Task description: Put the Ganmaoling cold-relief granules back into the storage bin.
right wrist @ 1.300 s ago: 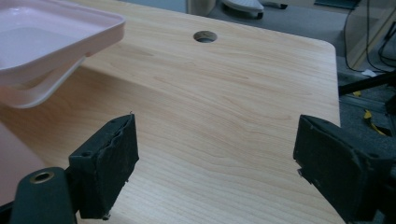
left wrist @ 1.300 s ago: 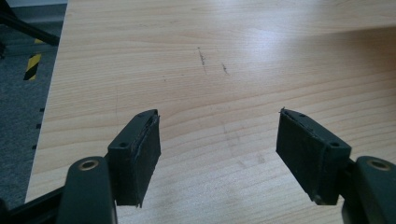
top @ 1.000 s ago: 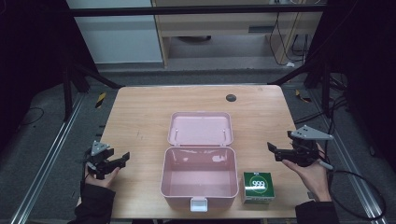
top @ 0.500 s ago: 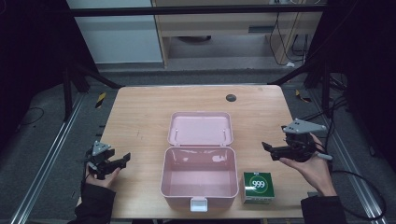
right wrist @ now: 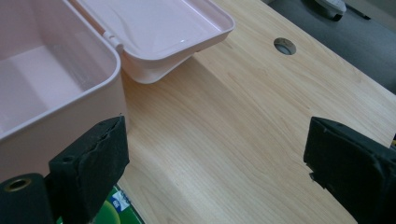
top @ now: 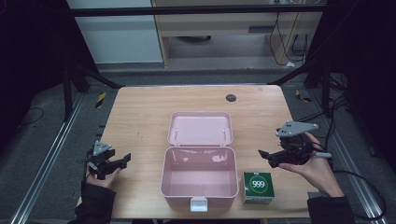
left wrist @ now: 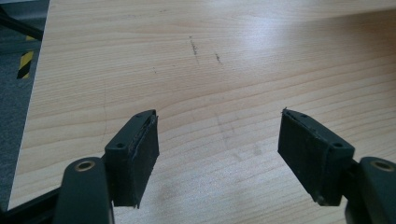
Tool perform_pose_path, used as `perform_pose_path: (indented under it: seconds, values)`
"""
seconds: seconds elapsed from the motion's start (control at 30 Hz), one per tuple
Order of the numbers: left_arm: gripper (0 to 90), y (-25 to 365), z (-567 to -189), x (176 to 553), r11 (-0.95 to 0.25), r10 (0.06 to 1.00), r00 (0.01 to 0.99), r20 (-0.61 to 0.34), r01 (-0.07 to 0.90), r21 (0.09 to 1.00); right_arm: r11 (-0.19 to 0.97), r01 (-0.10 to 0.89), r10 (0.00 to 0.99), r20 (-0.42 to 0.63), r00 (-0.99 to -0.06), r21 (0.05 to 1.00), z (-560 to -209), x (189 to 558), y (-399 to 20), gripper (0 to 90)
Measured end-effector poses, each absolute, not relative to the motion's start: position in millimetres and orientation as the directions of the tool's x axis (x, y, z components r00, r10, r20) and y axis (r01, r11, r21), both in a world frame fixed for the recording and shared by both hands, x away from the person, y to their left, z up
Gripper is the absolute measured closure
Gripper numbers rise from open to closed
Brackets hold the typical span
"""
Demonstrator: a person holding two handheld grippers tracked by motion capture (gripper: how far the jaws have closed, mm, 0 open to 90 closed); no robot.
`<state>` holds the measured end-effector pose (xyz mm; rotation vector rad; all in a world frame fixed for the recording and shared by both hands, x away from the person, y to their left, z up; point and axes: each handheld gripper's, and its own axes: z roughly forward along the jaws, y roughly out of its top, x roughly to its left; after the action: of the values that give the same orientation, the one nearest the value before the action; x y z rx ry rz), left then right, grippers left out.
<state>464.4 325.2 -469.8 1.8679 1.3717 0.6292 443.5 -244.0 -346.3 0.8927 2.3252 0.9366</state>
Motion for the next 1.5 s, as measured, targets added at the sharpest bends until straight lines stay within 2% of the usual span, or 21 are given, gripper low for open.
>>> perform_pose_path:
  seconds: [0.7,0.97,1.5]
  values:
    - [27.9,324,-471,465,-0.182,0.945,0.325,-0.029,0.597,0.782,0.702,0.35,0.572,-0.198,-0.796,0.62,-349,430,-230,3.1]
    - [27.9,323,-471,465,-0.185,0.944,0.329,-0.028,0.598,0.78,0.778,0.304,0.471,-0.189,-0.862,0.55,-357,424,-222,2.3]
    - [27.9,323,-470,465,-0.186,0.944,0.33,-0.027,0.595,0.782,0.83,0.283,0.406,-0.173,-0.897,0.481,-371,419,-212,3.0]
